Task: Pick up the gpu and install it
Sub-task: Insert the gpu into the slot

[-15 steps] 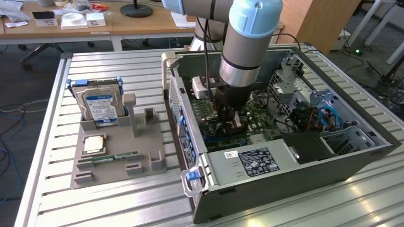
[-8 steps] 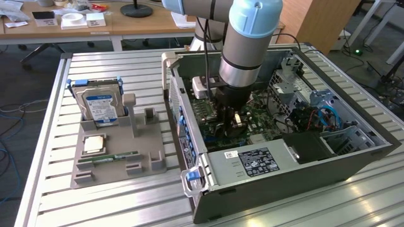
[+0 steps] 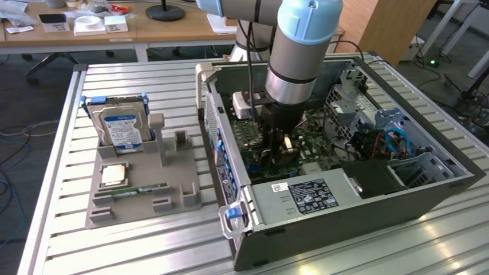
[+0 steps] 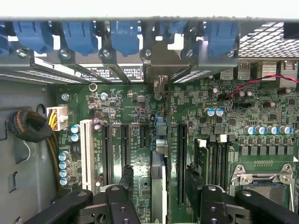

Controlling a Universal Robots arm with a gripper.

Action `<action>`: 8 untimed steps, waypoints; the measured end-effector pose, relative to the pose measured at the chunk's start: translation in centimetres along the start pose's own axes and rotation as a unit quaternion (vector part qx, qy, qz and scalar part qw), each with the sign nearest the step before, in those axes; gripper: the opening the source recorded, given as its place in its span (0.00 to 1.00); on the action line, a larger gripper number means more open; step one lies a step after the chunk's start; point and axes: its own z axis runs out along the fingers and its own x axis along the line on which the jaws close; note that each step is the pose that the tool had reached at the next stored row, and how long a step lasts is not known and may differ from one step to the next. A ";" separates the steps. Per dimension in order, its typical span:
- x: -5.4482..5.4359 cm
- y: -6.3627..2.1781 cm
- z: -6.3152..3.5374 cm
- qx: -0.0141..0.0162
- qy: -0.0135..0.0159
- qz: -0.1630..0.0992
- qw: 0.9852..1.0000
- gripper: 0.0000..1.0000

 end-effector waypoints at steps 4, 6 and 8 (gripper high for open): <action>0.0 -0.02 -0.83 0.000 0.000 0.000 1.000 0.57; 0.0 -0.02 -1.33 0.000 0.000 0.000 1.000 0.57; -0.1 -0.03 -1.87 0.000 0.000 0.000 1.000 0.57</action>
